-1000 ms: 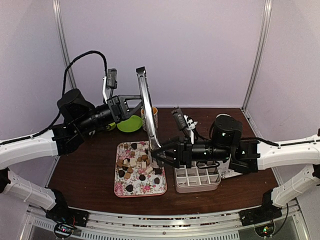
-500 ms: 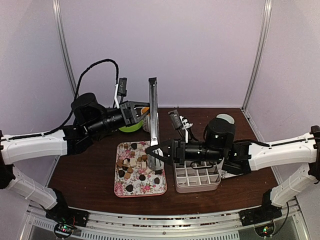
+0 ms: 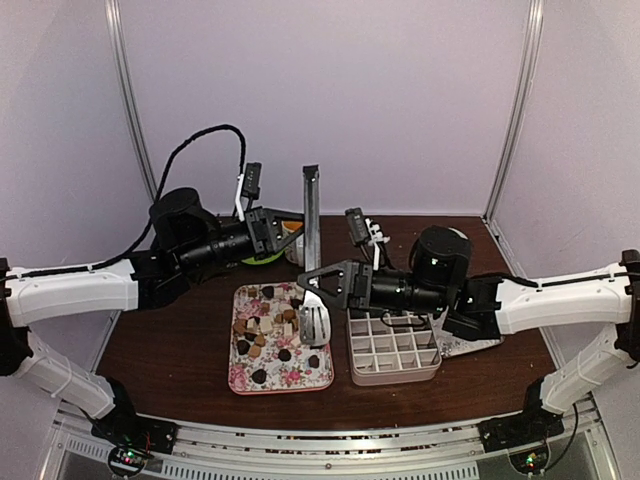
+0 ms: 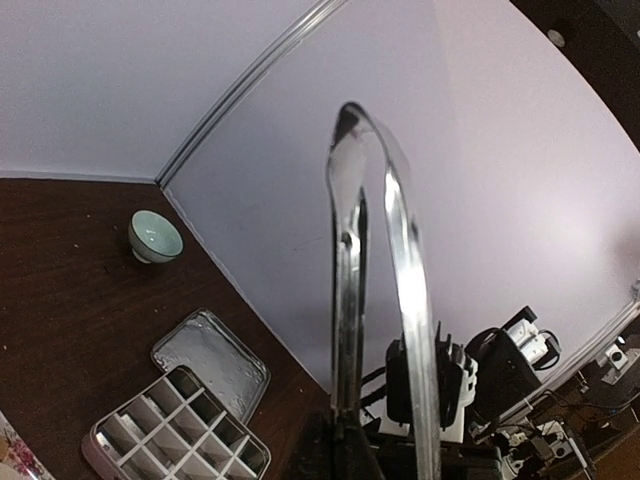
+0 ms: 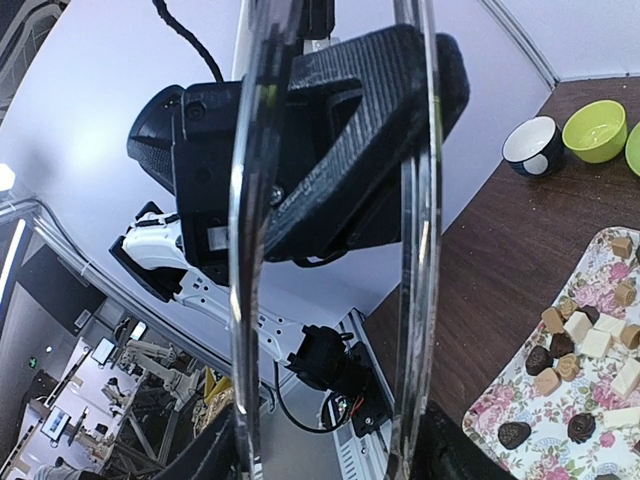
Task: Pack the chocolate
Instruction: Pass from the left arm to the right
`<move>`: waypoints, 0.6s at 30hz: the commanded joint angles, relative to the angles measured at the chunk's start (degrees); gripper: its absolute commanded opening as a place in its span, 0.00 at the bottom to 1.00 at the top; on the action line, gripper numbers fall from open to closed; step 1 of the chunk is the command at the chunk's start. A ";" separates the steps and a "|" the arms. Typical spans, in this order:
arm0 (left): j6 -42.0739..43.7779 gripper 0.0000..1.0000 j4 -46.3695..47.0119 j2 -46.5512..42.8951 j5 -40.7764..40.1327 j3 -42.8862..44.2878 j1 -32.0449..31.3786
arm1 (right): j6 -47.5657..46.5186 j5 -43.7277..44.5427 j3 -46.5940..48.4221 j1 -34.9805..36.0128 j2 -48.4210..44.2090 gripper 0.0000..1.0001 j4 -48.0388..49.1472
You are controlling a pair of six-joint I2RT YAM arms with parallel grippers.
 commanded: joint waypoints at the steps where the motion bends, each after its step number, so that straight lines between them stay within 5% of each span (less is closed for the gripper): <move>1: -2.49 0.04 -0.24 0.32 0.86 2.00 0.14 | 3.22 0.34 0.96 -0.75 0.69 0.54 3.03; 10: -6.95 0.13 1.05 2.64 2.85 2.81 0.43 | 6.51 -0.18 -0.11 -1.54 1.59 0.41 5.78; 18: -6.69 0.33 -3.19 2.98 4.75 3.99 0.63 | 6.53 0.82 -1.65 -2.54 0.47 0.39 5.57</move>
